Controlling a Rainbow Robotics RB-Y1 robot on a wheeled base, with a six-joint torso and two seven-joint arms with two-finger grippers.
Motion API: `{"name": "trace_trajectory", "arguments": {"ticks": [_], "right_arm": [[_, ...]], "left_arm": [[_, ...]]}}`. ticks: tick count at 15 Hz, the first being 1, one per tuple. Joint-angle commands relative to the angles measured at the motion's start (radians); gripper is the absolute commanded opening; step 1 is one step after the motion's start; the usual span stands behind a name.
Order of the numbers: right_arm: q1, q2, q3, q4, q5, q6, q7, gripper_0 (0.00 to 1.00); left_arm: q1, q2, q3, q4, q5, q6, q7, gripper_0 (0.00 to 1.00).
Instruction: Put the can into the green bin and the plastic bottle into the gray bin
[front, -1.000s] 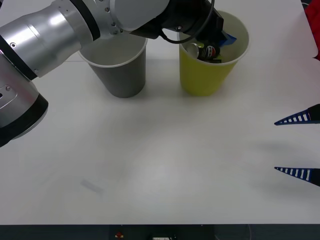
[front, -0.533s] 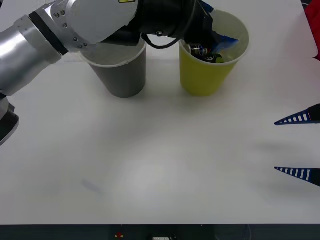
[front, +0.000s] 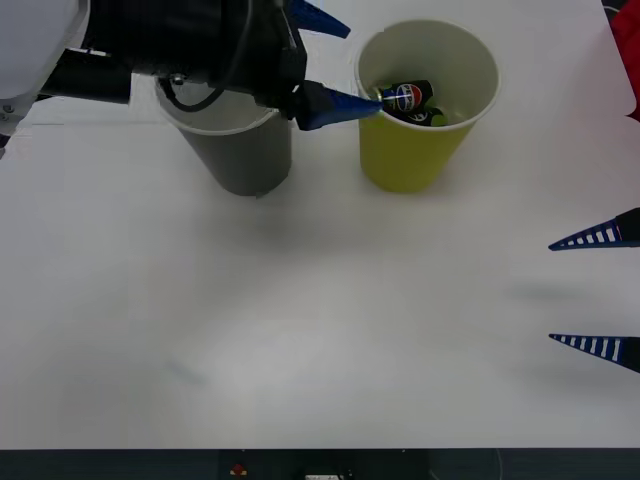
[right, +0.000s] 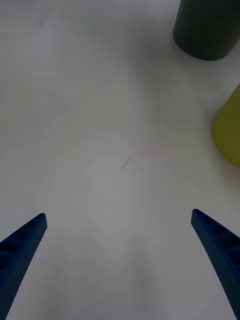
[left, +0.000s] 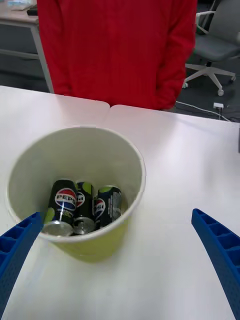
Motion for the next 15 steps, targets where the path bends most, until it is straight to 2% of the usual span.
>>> {"name": "trace_trajectory", "arguments": {"ticks": [1, 5, 7, 9, 13, 15], "right_arm": [[0.0, 0.0, 0.0, 0.0, 0.0, 0.0, 0.0, 1.0], [0.0, 0.0, 0.0, 0.0, 0.0, 0.0, 0.0, 1.0], [0.0, 0.0, 0.0, 0.0, 0.0, 0.0, 0.0, 1.0], [0.0, 0.0, 0.0, 0.0, 0.0, 0.0, 0.0, 1.0], [0.0, 0.0, 0.0, 0.0, 0.0, 0.0, 0.0, 1.0], [0.0, 0.0, 0.0, 0.0, 0.0, 0.0, 0.0, 1.0]], "left_arm": [[0.147, 0.026, 0.139, -0.132, 0.025, -0.104, -0.023, 1.0], [0.337, 0.084, 0.284, -0.262, 0.092, -0.213, -0.095, 1.0], [0.449, 0.147, 0.329, -0.276, 0.178, -0.216, -0.202, 1.0], [0.556, 0.199, 0.375, -0.296, 0.226, -0.216, -0.294, 1.0], [0.774, 0.29, 0.485, -0.334, 0.307, -0.216, -0.44, 1.0], [0.858, 0.327, 0.536, -0.356, 0.321, -0.216, -0.484, 1.0]]}}
